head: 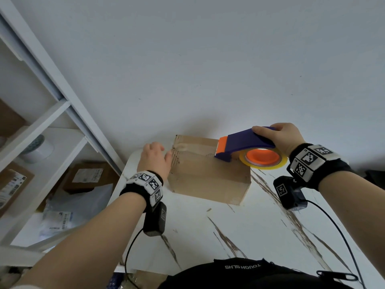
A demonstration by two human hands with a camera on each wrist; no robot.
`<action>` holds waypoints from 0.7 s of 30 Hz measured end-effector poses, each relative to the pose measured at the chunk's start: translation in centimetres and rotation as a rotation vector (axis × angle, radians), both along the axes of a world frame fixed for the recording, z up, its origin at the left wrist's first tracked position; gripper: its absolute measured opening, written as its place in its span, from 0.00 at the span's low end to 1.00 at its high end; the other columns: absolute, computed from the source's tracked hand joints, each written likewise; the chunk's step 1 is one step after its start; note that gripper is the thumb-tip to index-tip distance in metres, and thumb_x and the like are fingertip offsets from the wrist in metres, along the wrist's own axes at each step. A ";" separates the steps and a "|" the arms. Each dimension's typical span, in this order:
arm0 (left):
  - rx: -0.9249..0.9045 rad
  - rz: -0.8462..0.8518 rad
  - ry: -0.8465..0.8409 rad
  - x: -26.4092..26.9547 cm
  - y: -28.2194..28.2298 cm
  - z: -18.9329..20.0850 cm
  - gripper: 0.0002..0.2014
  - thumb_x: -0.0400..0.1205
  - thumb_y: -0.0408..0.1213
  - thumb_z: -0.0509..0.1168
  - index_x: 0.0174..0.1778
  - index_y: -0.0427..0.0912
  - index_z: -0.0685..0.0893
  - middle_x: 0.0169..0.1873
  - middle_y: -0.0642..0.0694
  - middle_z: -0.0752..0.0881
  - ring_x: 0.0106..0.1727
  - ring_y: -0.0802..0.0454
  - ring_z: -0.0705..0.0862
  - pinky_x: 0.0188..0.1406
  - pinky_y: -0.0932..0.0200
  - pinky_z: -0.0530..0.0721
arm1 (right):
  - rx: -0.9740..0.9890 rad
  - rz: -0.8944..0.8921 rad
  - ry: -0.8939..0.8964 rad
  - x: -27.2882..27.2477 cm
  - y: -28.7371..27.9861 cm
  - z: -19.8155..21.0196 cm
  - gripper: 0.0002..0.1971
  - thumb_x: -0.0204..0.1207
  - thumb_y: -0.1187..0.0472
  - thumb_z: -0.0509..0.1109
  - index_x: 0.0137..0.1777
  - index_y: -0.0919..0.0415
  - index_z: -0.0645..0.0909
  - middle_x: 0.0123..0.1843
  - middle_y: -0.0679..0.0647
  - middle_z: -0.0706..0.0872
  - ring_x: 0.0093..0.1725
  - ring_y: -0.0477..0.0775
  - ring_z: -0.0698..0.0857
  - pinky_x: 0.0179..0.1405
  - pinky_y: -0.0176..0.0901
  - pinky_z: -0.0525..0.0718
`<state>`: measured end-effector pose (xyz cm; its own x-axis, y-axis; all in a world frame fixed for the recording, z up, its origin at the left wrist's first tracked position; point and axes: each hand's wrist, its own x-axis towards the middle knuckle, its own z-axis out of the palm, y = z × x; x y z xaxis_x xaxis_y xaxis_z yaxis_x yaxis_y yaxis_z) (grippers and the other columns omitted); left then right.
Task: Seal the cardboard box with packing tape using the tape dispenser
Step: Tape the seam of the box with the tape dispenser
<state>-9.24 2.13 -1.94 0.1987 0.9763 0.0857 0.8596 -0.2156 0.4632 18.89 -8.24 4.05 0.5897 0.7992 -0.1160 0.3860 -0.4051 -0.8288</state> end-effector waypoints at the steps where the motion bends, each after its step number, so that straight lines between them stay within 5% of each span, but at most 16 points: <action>1: -0.067 0.061 -0.041 0.1 0.5 0.0 0.19 0.83 0.44 0.60 0.65 0.35 0.75 0.64 0.34 0.76 0.61 0.36 0.79 0.58 0.47 0.77 | 0.001 0.001 0.003 -0.1 0.0 0.0 0.20 0.70 0.46 0.74 0.36 0.64 0.78 0.33 0.62 0.76 0.34 0.58 0.74 0.33 0.44 0.69; 4: -0.284 0.103 -0.066 0.4 2.0 -0.1 0.24 0.85 0.46 0.56 0.71 0.34 0.72 0.68 0.33 0.78 0.68 0.36 0.77 0.67 0.48 0.75 | -0.002 0.005 0.001 -0.2 0.0 0.0 0.19 0.70 0.47 0.74 0.36 0.64 0.78 0.33 0.62 0.76 0.34 0.57 0.74 0.35 0.45 0.70; 7: -0.315 0.080 -0.156 0.6 3.1 -0.3 0.19 0.84 0.46 0.56 0.54 0.35 0.85 0.52 0.35 0.88 0.53 0.36 0.86 0.57 0.46 0.84 | 0.000 0.001 -0.003 -0.2 0.0 0.1 0.19 0.70 0.47 0.75 0.35 0.64 0.76 0.33 0.61 0.75 0.34 0.57 0.74 0.33 0.44 0.68; 10: -0.376 0.150 -0.370 0.6 3.7 -0.5 0.12 0.82 0.42 0.61 0.44 0.38 0.86 0.46 0.38 0.91 0.47 0.41 0.89 0.53 0.44 0.87 | -0.005 -0.005 -0.004 -0.3 0.0 0.2 0.20 0.70 0.48 0.75 0.32 0.65 0.75 0.31 0.61 0.74 0.32 0.58 0.73 0.30 0.43 0.68; 17: -0.681 0.245 -0.772 0.6 4.1 1.0 0.15 0.85 0.31 0.53 0.67 0.31 0.70 0.45 0.36 0.86 0.49 0.43 0.86 0.51 0.51 0.84 | -0.038 -0.010 -0.051 -0.5 0.0 0.4 0.23 0.71 0.48 0.74 0.25 0.60 0.69 0.25 0.55 0.71 0.27 0.54 0.71 0.28 0.43 0.67; 21: -0.722 0.229 -0.843 0.3 4.2 2.1 0.16 0.85 0.29 0.52 0.69 0.35 0.66 0.45 0.36 0.86 0.50 0.42 0.86 0.43 0.54 0.82 | -0.070 -0.012 -0.099 -0.6 0.1 0.5 0.25 0.71 0.47 0.74 0.23 0.60 0.67 0.24 0.55 0.69 0.26 0.55 0.70 0.27 0.43 0.66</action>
